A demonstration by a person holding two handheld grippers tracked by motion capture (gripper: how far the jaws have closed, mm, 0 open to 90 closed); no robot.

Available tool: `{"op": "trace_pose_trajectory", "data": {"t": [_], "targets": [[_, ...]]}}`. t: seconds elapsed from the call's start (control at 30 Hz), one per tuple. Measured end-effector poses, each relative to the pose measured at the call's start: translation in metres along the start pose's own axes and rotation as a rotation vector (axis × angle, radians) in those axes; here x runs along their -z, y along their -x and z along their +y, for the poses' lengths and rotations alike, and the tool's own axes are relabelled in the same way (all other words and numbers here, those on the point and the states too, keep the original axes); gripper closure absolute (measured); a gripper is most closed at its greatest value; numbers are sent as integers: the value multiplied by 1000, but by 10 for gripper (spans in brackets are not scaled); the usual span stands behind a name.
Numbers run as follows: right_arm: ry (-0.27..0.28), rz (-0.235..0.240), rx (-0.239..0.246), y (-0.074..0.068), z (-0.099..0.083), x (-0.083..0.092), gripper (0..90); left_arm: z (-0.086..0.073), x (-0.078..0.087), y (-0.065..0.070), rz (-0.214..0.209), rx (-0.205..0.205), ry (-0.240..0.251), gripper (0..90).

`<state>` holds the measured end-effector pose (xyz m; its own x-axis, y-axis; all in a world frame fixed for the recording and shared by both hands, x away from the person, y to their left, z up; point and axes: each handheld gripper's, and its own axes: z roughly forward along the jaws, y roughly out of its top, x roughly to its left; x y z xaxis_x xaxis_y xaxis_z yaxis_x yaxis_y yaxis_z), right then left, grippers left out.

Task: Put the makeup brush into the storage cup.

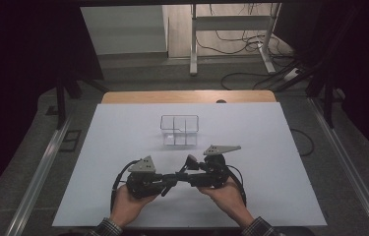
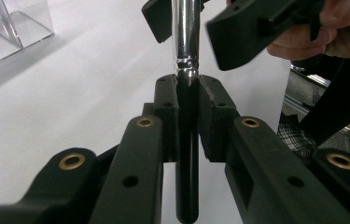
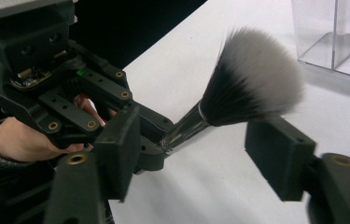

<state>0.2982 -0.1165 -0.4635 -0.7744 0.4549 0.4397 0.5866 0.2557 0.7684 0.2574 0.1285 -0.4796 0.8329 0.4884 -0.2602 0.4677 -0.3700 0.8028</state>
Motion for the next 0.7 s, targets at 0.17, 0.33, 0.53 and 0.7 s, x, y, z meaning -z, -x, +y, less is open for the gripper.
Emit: {"op": "trace_pose_trajectory", "data": {"t": [0.17, 0.33, 0.53, 0.7], "targets": [[-2, -4, -8, 0, 1, -1, 533, 0, -1, 0, -2, -2, -5, 790], [5, 77, -84, 4, 0, -3, 750, -1, -4, 1, 8, -20, -33, 788], [-1, 55, -78, 1, 0, -3, 772, -1, -5, -1, 16, -6, -43, 706], [-8, 34, -64, 2, 1, -1, 771, -1, -6, -1, 32, -21, -58, 560]]}}
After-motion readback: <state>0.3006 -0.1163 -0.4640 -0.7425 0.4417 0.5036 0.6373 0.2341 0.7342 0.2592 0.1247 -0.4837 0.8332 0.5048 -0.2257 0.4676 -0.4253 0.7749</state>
